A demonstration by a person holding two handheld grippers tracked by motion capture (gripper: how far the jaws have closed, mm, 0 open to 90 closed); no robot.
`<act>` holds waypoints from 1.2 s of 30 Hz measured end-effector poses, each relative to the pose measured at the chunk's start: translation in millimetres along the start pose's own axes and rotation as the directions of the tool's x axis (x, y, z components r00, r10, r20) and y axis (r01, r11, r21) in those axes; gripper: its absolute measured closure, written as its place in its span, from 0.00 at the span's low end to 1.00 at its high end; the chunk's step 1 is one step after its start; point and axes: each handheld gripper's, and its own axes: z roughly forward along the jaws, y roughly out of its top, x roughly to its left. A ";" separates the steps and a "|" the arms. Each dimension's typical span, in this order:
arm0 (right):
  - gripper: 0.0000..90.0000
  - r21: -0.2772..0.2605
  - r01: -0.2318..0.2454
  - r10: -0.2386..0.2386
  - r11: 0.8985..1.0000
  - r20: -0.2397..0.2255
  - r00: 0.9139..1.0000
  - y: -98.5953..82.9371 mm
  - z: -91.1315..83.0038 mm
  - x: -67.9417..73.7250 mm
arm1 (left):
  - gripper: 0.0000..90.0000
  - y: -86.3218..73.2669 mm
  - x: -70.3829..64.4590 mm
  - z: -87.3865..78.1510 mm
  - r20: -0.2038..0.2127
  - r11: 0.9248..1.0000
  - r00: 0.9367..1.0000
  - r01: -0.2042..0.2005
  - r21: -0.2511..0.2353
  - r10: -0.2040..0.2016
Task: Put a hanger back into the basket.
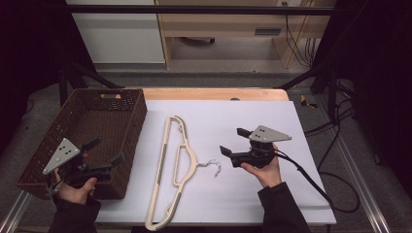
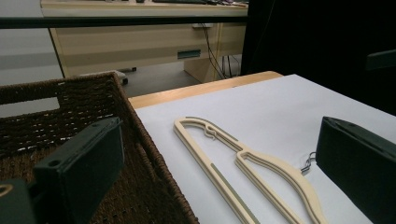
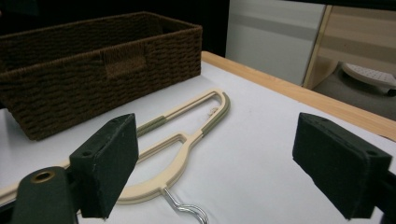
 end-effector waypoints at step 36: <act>0.72 0.335 0.091 -0.017 0.938 -0.217 0.976 -64.2 106.2 11.1 | 0.01 -5.9 -6.6 11.0 0.015 1.000 1.000 -0.014 0.024 0.013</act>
